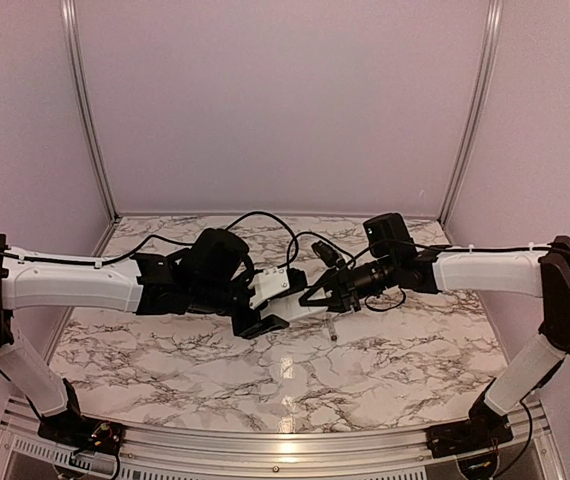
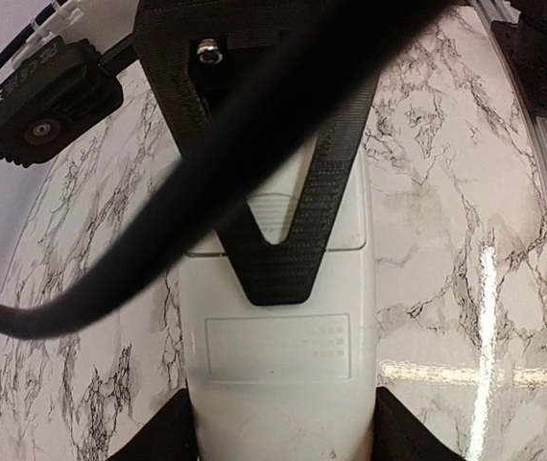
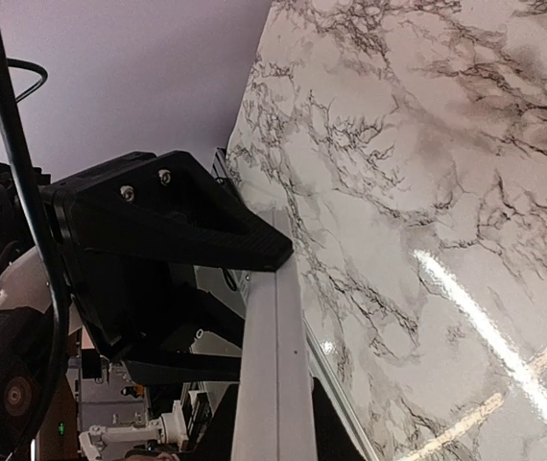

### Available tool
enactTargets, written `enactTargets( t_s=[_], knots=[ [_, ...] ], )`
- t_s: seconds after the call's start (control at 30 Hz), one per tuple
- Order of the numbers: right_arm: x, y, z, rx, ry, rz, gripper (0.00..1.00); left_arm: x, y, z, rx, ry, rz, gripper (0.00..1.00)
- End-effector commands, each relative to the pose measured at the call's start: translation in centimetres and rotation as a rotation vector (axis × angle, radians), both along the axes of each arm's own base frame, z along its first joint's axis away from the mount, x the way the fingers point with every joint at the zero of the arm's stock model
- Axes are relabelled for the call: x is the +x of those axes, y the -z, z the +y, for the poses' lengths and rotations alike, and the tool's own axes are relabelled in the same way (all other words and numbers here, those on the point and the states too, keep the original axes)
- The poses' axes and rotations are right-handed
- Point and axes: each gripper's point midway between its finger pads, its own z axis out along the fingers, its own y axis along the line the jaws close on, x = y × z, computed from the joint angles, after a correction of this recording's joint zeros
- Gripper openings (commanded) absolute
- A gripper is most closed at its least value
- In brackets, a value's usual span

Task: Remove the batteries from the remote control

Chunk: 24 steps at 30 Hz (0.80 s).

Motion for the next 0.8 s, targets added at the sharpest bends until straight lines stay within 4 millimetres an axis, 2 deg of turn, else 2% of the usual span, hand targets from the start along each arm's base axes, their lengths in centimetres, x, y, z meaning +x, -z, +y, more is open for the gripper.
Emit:
enactTargets(
  t_s=[0.0,0.1,0.13,0.17,0.37,0.53,0.67,0.77],
  knots=[
    [-0.1,-0.9,0.6,0.025,-0.040,-0.063,0.09,0.0,-1.6,-0.8,-0.048,0.010,-0.008,0.66],
    [-0.2,-1.2,0.6,0.026,-0.043,-0.066,0.04,-0.2,-2.0,-0.6,-0.054,0.011,-0.015,0.80],
    [-0.2,-1.4,0.5,0.027,-0.042,-0.069,0.04,-0.2,-2.3,-0.4,-0.059,0.007,-0.020,0.93],
    [-0.1,-1.6,0.5,0.027,-0.040,-0.074,0.04,-0.2,-2.6,-0.2,-0.064,0.002,-0.024,0.98],
    [0.6,-3.9,0.5,0.033,-0.013,-0.143,0.03,-0.1,-5.1,2.0,-0.106,-0.075,-0.071,0.99],
    [1.6,-6.0,0.8,0.044,0.013,-0.201,0.02,-0.4,-9.2,4.4,-0.223,-0.153,-0.088,0.99],
    [2.1,-7.7,1.1,0.064,0.026,-0.239,0.02,2.1,-13.3,8.4,-0.398,-0.450,-0.041,0.99],
    [2.5,-8.9,1.3,0.083,0.032,-0.260,0.02,2.8,-14.0,10.2,-0.461,-0.546,0.068,0.99]
  ],
)
